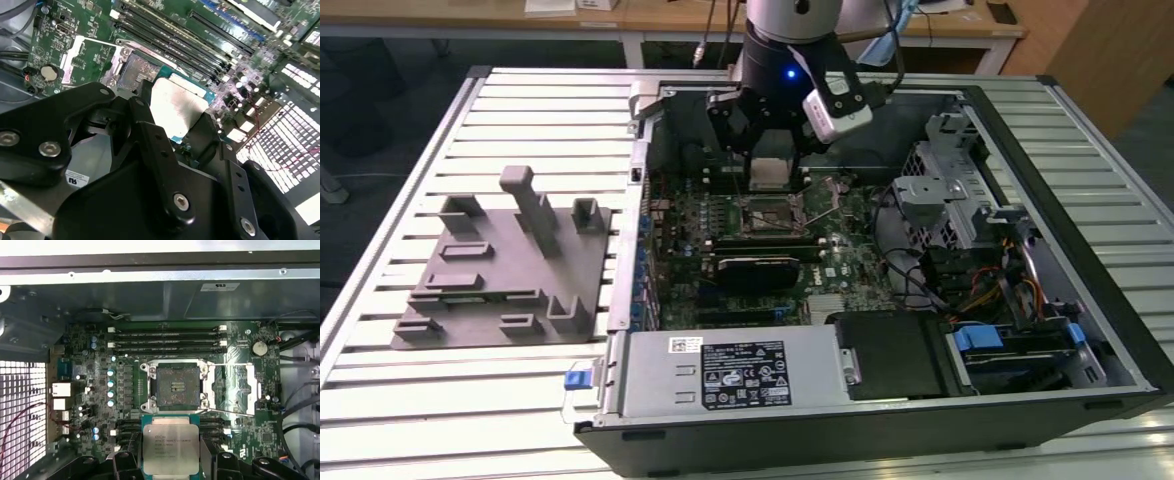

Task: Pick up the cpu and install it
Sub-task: 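Pick up the cpu and move it towards the insertion slot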

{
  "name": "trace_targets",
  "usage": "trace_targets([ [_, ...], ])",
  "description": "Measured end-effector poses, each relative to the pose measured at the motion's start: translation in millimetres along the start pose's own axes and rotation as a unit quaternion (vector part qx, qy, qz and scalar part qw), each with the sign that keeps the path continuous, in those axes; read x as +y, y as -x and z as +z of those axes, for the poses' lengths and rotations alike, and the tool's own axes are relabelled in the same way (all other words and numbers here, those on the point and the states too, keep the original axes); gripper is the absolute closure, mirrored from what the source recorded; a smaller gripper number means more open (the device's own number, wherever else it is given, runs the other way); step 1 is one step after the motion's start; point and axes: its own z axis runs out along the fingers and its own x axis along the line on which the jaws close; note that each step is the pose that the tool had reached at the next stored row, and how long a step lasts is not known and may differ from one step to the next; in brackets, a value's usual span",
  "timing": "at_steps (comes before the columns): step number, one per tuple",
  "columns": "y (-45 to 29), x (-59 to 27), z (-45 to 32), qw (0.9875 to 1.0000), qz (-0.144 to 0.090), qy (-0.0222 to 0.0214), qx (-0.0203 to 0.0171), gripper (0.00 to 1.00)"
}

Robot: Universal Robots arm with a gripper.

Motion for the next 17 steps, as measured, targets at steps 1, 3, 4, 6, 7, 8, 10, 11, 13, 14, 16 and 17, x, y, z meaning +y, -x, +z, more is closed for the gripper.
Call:
trace_targets([
  [1, 0.3, 0.9, 1.9, 1.0000, -0.001, -0.0001, 0.0000, 0.46],
  [3, 1.1, 2.8, 5.5, 1.0000, -0.002, -0.0002, 0.0000, 0.46],
  [4, 1.5, 3.9, 7.4, 1.0000, -0.002, -0.0001, 0.0000, 0.46],
  [6, 2.2, 6.0, 11.1, 1.0000, -0.004, -0.0001, -0.0001, 0.46],
  [7, 2.6, 6.9, 12.9, 1.0000, -0.006, -0.0001, -0.0002, 0.46],
  [8, 3.2, 8.0, 15.0, 1.0000, -0.007, -0.0001, -0.0003, 0.46],
  [10, 4.6, 9.7, 18.6, 1.0000, -0.009, -0.0002, -0.0003, 0.46],
  [11, 5.2, 10.8, 20.7, 0.9999, -0.010, -0.0003, -0.0002, 0.46],
  [13, 6.1, 12.9, 24.3, 0.9999, -0.011, -0.0003, -0.0002, 0.46],
  [14, 6.3, 14.2, 26.3, 0.9999, -0.011, -0.0003, -0.0002, 0.46],
  [16, 6.5, 16.8, 30.0, 0.9999, -0.011, -0.0004, -0.0002, 0.46],
  [17, 6.5, 18.4, 31.8, 0.9999, -0.011, -0.0005, -0.0002, 0.46],
])
